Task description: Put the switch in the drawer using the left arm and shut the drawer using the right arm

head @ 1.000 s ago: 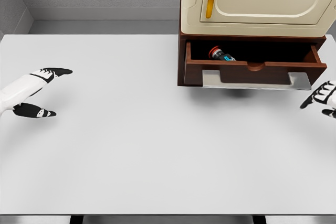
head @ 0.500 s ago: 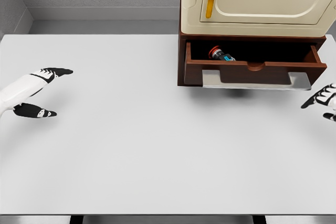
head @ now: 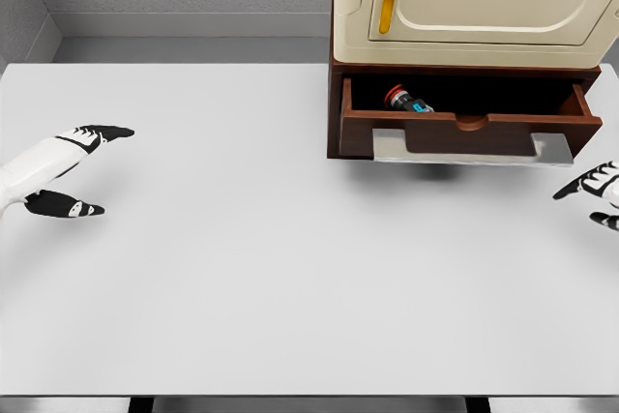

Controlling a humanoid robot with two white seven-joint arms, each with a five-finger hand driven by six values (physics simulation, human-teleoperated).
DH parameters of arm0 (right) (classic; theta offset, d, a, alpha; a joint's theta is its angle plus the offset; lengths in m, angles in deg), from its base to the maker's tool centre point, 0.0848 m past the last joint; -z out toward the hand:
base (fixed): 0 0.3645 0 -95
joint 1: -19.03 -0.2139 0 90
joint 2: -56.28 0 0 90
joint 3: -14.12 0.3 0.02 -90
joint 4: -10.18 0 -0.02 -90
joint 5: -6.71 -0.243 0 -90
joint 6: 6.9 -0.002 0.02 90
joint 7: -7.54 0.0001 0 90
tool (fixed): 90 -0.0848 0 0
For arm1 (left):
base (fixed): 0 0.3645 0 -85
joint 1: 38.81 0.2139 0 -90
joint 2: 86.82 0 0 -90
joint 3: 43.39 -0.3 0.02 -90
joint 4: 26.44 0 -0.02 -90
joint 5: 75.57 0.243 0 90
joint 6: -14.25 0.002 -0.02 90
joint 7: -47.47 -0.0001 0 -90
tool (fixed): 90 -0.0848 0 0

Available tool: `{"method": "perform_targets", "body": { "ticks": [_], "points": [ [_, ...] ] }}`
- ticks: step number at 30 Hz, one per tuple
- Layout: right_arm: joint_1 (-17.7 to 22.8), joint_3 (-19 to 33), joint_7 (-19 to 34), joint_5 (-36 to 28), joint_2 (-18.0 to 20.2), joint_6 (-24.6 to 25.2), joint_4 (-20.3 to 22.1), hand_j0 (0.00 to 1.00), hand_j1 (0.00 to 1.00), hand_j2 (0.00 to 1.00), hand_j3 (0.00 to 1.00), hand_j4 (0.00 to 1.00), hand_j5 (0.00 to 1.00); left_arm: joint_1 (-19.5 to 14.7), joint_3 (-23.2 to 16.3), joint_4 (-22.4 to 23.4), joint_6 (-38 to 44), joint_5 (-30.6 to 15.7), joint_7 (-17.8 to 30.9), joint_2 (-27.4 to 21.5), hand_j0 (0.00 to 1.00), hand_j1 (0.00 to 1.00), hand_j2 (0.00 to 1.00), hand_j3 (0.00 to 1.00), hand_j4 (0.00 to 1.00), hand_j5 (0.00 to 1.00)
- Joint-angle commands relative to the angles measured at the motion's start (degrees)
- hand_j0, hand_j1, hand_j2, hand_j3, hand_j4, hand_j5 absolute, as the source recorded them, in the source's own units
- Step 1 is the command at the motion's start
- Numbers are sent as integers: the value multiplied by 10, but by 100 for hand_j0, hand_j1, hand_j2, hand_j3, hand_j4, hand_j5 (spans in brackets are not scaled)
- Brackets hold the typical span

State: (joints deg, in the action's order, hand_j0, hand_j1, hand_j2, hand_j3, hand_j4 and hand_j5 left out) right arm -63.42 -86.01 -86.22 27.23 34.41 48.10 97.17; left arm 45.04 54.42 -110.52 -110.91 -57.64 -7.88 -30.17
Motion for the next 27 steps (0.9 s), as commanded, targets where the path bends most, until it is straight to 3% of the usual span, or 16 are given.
{"method": "perform_targets", "body": {
  "ticks": [1,6,11,23,27],
  "points": [
    [-1,0,0,2,-17,0,-1,67,67,67,67,67,67,-1,0,0,2,-4,0,0,100,100,100,100,100,100],
    [-16,-1,1,8,-38,0,-9,66,66,66,66,66,66,0,0,0,2,-4,0,0,100,100,100,100,100,100],
    [-62,-29,1,26,-68,0,-35,67,67,67,67,67,67,0,0,0,2,-4,0,0,100,100,100,100,100,100],
    [-94,-55,1,28,-78,0,-55,67,67,67,67,67,67,0,0,-1,2,-5,0,0,100,100,100,100,100,100],
    [-129,-81,1,31,-84,0,-68,67,67,67,67,67,67,0,0,-1,2,-5,0,0,100,100,100,100,100,100]
  ]
}}
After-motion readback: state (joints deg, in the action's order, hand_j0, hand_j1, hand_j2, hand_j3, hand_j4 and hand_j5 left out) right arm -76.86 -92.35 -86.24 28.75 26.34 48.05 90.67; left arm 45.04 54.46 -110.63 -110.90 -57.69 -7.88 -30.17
